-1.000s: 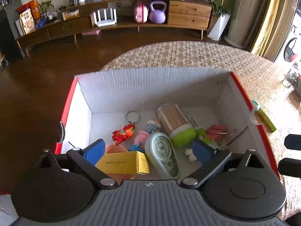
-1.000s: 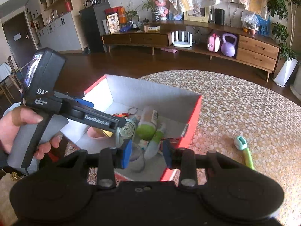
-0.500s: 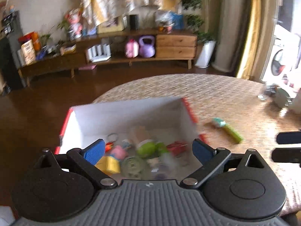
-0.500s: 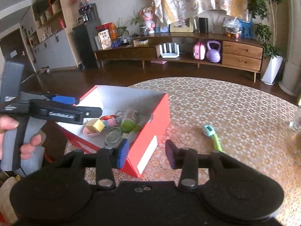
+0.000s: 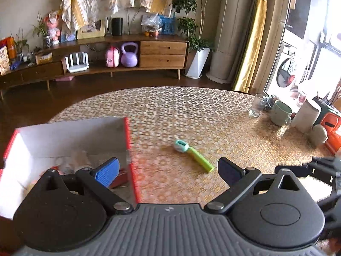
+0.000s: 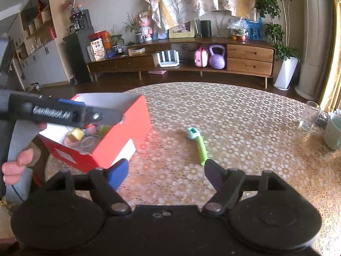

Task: Organize rigid objects
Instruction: 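Withdraw both tools from the box toward the teal sharpener and green glue stick, then grasp the teal pencil sharpener with the left tool while the right tool grasps the green glue stick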

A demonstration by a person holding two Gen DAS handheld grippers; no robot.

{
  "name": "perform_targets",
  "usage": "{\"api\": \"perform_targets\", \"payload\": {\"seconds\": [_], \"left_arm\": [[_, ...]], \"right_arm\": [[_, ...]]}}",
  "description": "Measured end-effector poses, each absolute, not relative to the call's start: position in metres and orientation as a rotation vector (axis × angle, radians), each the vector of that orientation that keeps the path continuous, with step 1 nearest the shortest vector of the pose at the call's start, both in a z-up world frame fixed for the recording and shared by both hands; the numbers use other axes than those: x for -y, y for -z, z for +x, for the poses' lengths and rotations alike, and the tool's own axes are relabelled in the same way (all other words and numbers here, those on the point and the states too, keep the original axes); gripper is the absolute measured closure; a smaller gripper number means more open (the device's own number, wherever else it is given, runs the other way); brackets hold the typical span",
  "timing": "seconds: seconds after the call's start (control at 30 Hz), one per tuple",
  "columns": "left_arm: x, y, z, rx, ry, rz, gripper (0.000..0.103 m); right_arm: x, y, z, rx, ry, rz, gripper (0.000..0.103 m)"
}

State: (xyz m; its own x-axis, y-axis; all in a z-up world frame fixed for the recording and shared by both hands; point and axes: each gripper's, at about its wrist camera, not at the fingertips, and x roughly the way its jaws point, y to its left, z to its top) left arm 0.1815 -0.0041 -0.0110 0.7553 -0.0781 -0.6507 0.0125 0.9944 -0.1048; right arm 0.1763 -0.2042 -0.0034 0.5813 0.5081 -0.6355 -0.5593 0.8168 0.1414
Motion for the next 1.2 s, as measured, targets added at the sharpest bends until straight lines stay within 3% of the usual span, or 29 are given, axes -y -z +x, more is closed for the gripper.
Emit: {"api": "perform_targets", "payload": {"seconds": [0.37, 0.7, 1.13, 1.2], "left_arm": [[0.045, 0.038, 0.261, -0.798, 0.025, -0.156, 0.004], [0.052, 0.076, 0.322, -0.899, -0.041, -0.142, 0.004], [0.048, 0.129, 0.376, -0.984, -0.083, -0.202, 0.005], [0.047, 0.133, 0.380, -0.980, -0.085, -0.199, 0.010]], "right_arm": [[0.216, 0.032, 0.202, -0.685, -0.605, -0.115, 0.012], [0.207, 0.062, 0.235, -0.693, -0.609, -0.161, 0.013], [0.177, 0.103, 0.279, -0.750, -0.634, -0.186, 0.033], [0.173, 0.108, 0.284, -0.757, -0.639, -0.190, 0.037]]}}
